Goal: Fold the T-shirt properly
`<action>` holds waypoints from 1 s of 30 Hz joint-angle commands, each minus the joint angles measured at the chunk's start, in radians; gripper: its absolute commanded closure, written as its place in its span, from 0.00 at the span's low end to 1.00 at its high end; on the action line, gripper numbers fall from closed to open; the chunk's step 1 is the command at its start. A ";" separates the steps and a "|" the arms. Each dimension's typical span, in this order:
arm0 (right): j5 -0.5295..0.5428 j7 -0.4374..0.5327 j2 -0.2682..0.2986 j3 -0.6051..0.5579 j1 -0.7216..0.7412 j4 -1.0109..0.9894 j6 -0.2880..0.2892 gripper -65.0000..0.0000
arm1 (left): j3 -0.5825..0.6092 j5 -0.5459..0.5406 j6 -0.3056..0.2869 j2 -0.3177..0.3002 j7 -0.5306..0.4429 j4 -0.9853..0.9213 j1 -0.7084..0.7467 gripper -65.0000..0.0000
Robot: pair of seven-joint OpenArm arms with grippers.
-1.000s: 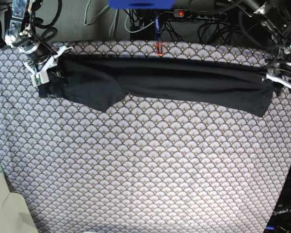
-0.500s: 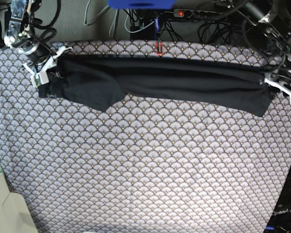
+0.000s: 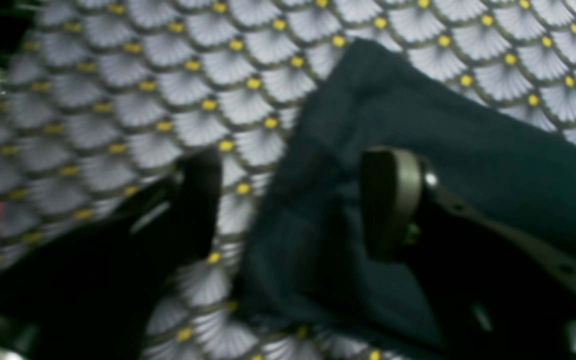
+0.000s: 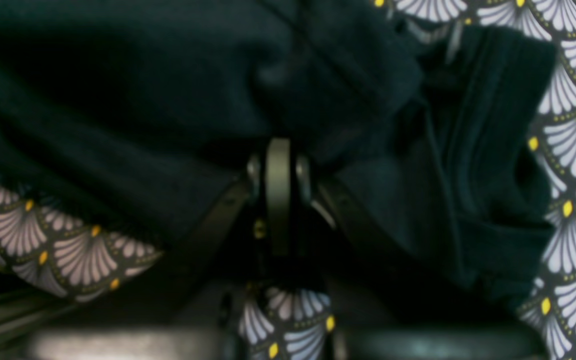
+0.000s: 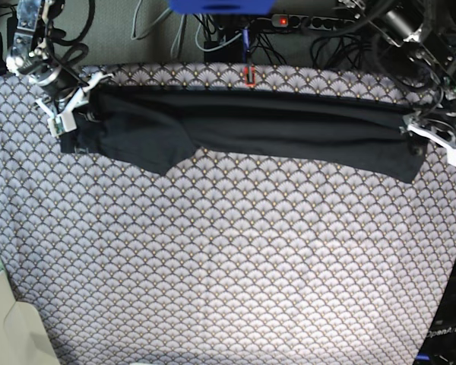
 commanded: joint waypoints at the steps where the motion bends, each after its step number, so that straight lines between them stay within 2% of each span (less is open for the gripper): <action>1: 0.000 0.002 0.013 0.005 -0.001 0.010 0.000 0.99 | -0.001 -0.010 0.002 -0.016 -0.018 -0.005 -0.009 0.43; 6: 0.000 0.000 0.013 0.005 -0.001 0.010 0.000 0.99 | 0.002 -0.010 0.002 -0.028 -0.101 -0.091 -0.011 0.44; 11: 0.000 -0.001 0.025 0.005 -0.001 0.009 0.000 0.99 | -0.001 -0.010 0.002 -0.033 -0.116 -0.123 -0.003 0.45; 12: 0.000 -0.001 0.025 0.005 -0.001 0.009 0.000 0.99 | 0.002 -0.010 0.002 -0.030 -0.113 -0.119 -0.001 0.48; 14: 0.000 -0.001 0.025 0.005 -0.001 0.009 0.000 0.99 | 0.004 -0.010 0.002 -0.030 -0.112 -0.125 -0.001 0.59; 18: 0.000 -0.001 0.025 0.005 -0.001 0.010 0.000 0.99 | 0.004 -0.009 0.002 -0.028 -0.112 -0.131 -0.001 0.95; 19: 0.000 -0.001 0.025 0.005 -0.001 0.010 0.000 0.99 | 0.004 -0.009 0.002 -0.028 -0.110 -0.129 0.000 1.00; 24: 0.000 -0.001 0.027 0.005 -0.001 0.010 0.000 0.99 | 0.001 -0.018 0.002 -0.024 0.014 -0.050 0.009 1.00; 30: 0.000 -0.001 0.027 0.005 -0.001 0.010 0.000 0.99 | 0.047 0.005 0.002 0.088 0.092 0.294 0.026 1.00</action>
